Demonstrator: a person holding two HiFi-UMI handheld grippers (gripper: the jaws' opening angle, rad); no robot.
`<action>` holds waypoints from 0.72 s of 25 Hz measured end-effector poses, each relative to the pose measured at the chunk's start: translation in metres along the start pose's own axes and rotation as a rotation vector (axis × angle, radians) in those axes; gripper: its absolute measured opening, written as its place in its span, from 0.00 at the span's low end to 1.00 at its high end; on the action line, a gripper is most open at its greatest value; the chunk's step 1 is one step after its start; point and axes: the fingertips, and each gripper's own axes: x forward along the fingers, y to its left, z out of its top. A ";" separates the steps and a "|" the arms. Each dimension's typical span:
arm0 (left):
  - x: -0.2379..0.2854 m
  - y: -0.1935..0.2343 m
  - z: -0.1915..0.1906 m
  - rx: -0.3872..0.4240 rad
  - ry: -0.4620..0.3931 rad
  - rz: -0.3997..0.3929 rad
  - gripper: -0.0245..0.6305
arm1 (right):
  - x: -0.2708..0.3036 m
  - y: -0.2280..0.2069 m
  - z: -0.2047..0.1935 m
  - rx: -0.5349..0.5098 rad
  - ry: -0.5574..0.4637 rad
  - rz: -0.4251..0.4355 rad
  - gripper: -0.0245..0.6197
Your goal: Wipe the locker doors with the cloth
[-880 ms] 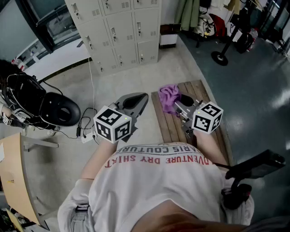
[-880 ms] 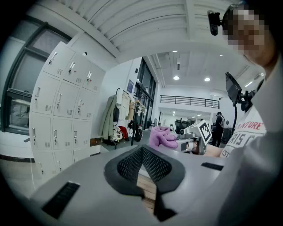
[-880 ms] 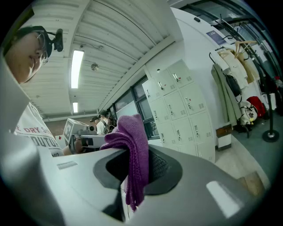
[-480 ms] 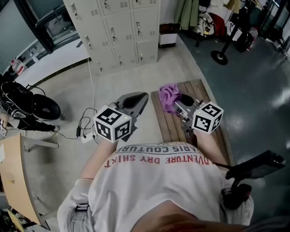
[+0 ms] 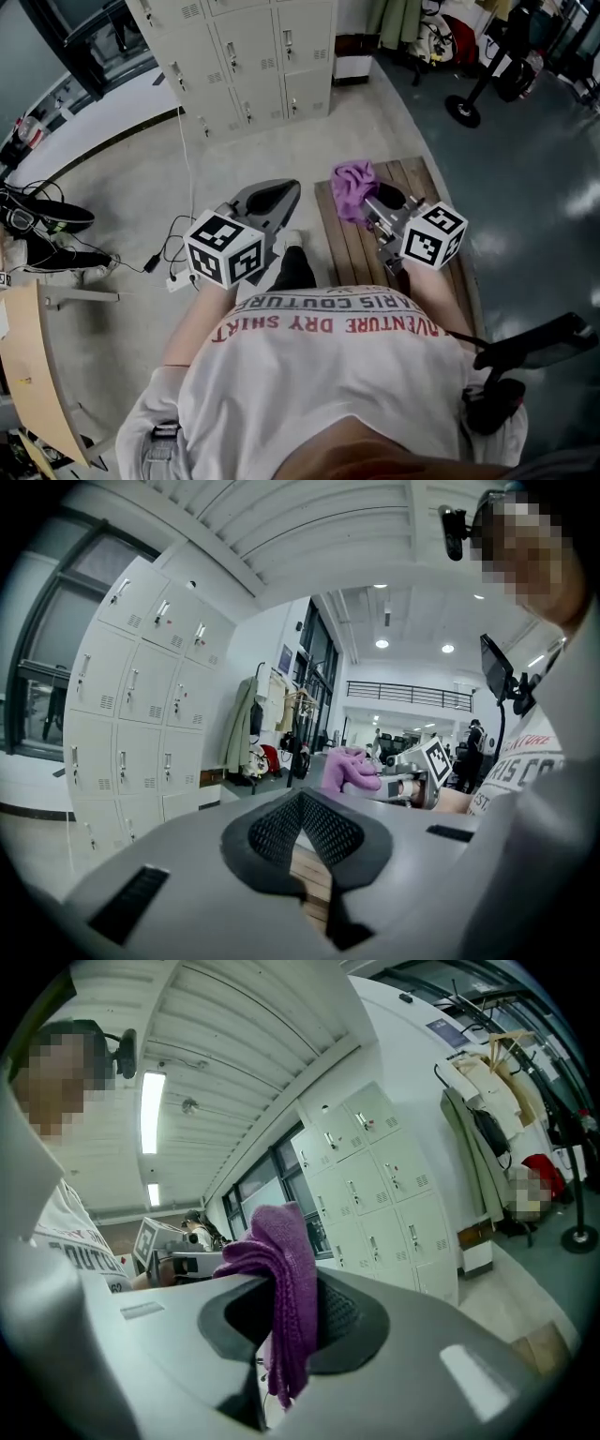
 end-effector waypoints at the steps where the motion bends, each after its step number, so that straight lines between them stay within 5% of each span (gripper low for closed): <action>1: 0.005 0.015 -0.001 -0.008 -0.003 0.006 0.04 | 0.011 -0.010 -0.002 0.003 0.003 -0.005 0.12; 9: 0.097 0.172 0.015 -0.047 0.017 0.001 0.04 | 0.137 -0.136 0.021 0.037 0.032 -0.042 0.12; 18: 0.219 0.412 0.119 -0.018 0.000 0.005 0.04 | 0.315 -0.312 0.142 0.004 -0.031 -0.161 0.12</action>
